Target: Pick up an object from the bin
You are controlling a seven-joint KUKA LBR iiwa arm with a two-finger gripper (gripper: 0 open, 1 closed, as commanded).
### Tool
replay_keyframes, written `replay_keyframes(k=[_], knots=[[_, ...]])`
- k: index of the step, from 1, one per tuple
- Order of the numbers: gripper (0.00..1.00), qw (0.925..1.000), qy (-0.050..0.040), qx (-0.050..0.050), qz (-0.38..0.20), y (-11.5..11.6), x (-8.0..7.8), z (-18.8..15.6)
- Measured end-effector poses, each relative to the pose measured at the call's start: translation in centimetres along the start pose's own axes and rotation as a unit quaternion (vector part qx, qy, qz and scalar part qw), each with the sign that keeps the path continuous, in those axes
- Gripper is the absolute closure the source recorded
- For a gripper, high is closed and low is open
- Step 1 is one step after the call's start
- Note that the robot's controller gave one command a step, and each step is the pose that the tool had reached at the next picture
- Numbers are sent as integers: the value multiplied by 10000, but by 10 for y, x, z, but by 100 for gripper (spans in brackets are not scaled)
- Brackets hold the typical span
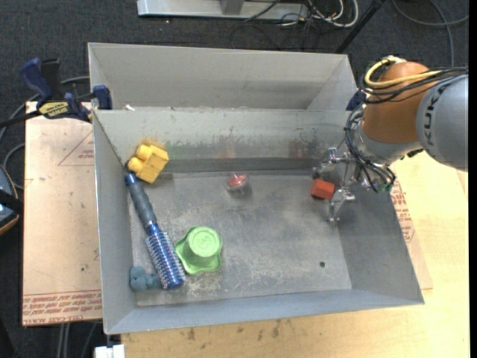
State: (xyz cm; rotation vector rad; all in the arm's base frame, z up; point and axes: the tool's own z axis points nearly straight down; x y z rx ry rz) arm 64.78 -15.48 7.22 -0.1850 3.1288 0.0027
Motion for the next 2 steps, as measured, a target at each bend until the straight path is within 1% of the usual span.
replay_keyframes(k=[1, 2], knots=[[100, 10000, -13, 20, -16, 0, -1, -3], [100, 9999, -26, 23, -121, 12, 4, -159]])
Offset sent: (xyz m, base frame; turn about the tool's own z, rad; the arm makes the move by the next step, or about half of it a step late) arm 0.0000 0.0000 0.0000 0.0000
